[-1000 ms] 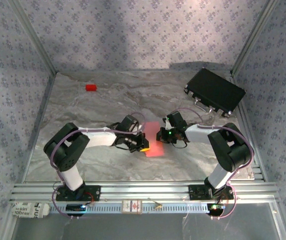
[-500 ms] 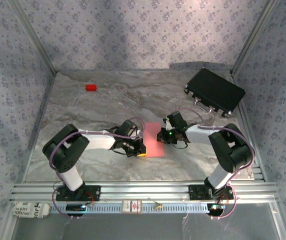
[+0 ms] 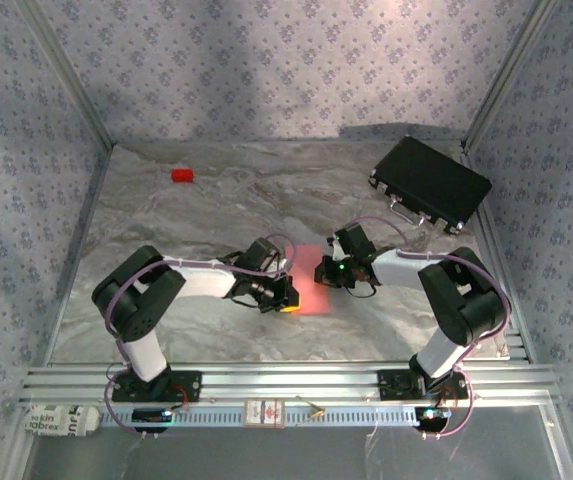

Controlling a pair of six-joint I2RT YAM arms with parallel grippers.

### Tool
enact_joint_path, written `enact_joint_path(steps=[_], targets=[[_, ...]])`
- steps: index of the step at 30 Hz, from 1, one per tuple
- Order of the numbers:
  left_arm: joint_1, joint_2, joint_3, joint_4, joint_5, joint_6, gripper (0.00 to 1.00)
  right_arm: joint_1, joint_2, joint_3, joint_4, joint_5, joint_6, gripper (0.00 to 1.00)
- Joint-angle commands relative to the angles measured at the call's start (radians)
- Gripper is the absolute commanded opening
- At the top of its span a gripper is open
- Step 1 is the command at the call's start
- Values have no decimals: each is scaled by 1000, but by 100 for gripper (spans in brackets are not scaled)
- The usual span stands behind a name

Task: Fold a paper plane with a square sheet of paper (pick it up from the middle)
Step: First fold the square sheet of paper in half at the center of the table.

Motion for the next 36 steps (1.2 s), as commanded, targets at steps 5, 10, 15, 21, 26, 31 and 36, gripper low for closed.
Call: enact_joint_path(steps=[5, 10, 15, 21, 26, 31, 36], targets=[[-25, 5, -19, -84, -16, 75, 3, -11, 30, -47, -139, 70, -2, 0], [-55, -38, -57, -121, -47, 104, 3, -14, 34, -49, -133, 68, -2, 0], [-87, -66, -88, -110, -60, 115, 3, -15, 36, -49, -134, 67, -2, 0], [-90, -152, -73, -82, -67, 104, 1, -17, 36, -47, -137, 64, -2, 0], [-70, -202, -1, -43, -87, 100, 0, -17, 35, -46, -137, 65, -1, 0], [-4, -110, 31, 5, -95, 57, 0, -17, 34, -52, -129, 64, -2, 0], [18, -23, 58, 24, -88, 64, 0, -18, 33, -54, -129, 61, -2, 0]])
